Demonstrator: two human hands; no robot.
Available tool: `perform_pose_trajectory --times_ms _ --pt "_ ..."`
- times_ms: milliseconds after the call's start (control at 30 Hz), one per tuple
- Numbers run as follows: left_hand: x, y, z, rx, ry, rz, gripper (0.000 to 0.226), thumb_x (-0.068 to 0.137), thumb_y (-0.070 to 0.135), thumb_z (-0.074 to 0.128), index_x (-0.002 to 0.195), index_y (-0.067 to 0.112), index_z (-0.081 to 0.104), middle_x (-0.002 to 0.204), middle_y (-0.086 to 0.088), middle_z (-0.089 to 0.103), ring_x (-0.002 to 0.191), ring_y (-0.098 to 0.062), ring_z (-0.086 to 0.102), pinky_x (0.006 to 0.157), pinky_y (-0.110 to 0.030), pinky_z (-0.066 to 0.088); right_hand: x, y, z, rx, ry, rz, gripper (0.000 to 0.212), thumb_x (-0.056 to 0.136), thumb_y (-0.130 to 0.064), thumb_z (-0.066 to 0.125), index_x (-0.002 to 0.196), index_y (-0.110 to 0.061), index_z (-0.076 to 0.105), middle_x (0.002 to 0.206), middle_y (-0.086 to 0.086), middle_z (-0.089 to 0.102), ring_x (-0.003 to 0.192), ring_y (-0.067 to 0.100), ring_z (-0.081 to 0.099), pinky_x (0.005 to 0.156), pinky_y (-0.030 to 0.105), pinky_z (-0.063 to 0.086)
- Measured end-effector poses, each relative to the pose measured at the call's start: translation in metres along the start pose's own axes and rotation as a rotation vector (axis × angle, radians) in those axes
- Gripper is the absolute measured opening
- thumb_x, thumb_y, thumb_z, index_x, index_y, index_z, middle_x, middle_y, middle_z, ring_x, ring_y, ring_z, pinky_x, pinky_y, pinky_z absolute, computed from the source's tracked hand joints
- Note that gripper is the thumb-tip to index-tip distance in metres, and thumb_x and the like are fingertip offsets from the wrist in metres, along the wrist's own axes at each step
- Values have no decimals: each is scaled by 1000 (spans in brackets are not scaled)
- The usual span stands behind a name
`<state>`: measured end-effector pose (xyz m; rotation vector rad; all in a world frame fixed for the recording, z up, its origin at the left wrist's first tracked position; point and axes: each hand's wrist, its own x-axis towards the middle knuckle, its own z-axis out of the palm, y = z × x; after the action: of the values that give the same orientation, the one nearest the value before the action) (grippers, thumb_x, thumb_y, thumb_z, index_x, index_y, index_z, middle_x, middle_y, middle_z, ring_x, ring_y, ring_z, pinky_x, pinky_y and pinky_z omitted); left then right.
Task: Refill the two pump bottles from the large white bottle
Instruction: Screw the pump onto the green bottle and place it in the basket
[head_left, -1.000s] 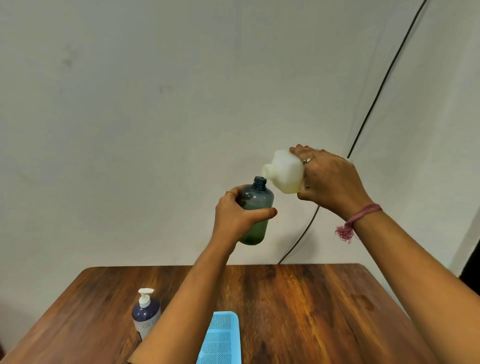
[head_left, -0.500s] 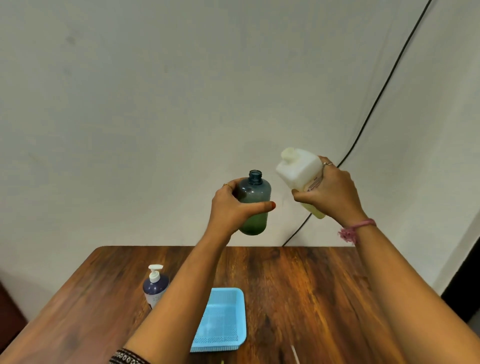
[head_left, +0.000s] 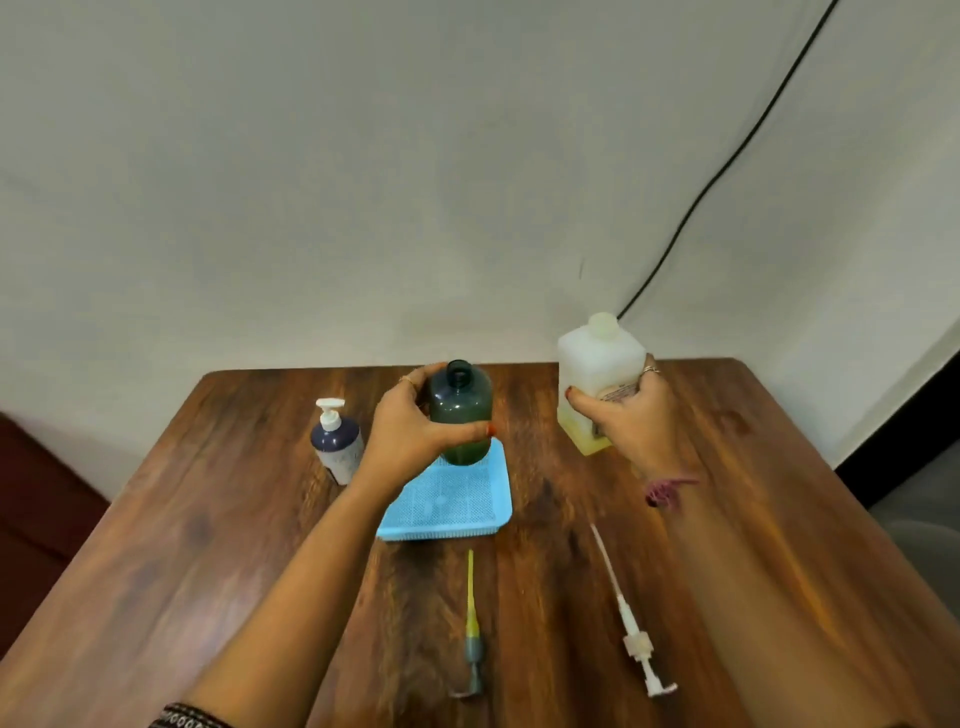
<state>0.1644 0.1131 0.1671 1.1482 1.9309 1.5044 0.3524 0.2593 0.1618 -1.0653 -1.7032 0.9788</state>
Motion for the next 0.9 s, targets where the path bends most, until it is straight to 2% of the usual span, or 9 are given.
perform_pose_trajectory --times_ms 67,167,233,400,467,533,633,733,900 --pt "-15 -26 -4 3 -28 -35 75 56 22 91 121 23 54 116 6 62 106 -10 60 84 -17 51 -28 17 12 0 26 48 72 65 -20 86 127 -15 50 111 -3 58 98 11 56 65 11 48" --pt "-40 -65 -8 27 -72 -77 74 53 25 92 119 22 58 115 10 64 108 -6 60 91 -22 50 -67 42 29 17 36 121 76 66 -18 86 131 -15 47 114 -6 54 105 10 52 75 16 50" --pt "-57 -89 -9 7 -101 -123 77 50 28 92 120 22 59 115 13 64 107 1 60 91 -19 49 -91 56 38 13 80 196 75 66 -17 86 130 -15 47 111 -10 51 106 6 48 77 14 45" --pt "-94 -137 -1 23 -122 -206 70 54 15 92 113 26 57 108 16 63 98 13 58 83 -10 48 -140 96 54 5 143 370 77 64 -27 86 129 -16 46 116 -5 55 113 16 53 84 31 54" --pt "-103 -150 3 46 -109 -220 68 55 16 91 111 29 54 106 16 63 96 10 59 80 -9 47 -154 104 56 26 152 429 80 64 -26 86 132 -15 45 120 -2 56 114 18 54 87 37 54" --pt "-111 -160 5 73 -119 -233 70 55 23 91 113 31 53 106 18 62 98 3 60 81 -13 47 -164 107 57 54 162 478 78 67 -17 84 133 -14 43 121 -3 54 113 17 52 87 34 52" --pt "-121 -168 7 103 -153 -246 72 56 26 90 115 34 50 106 23 60 99 4 57 80 -11 45 -177 109 56 83 171 542 79 70 -10 82 136 -14 39 119 -4 50 112 14 48 84 31 50" --pt "-129 -174 8 63 -165 -264 72 58 23 89 118 32 50 109 22 59 102 4 57 83 -10 44 -190 112 57 91 161 568 81 70 -6 81 137 -14 36 121 -4 49 113 12 45 90 34 47" --pt "-135 -180 7 21 -169 -279 70 61 20 88 118 30 48 109 21 58 103 7 56 89 -15 46 -197 115 49 70 71 558 84 71 -6 80 139 -15 31 124 -4 47 118 14 44 91 29 42"
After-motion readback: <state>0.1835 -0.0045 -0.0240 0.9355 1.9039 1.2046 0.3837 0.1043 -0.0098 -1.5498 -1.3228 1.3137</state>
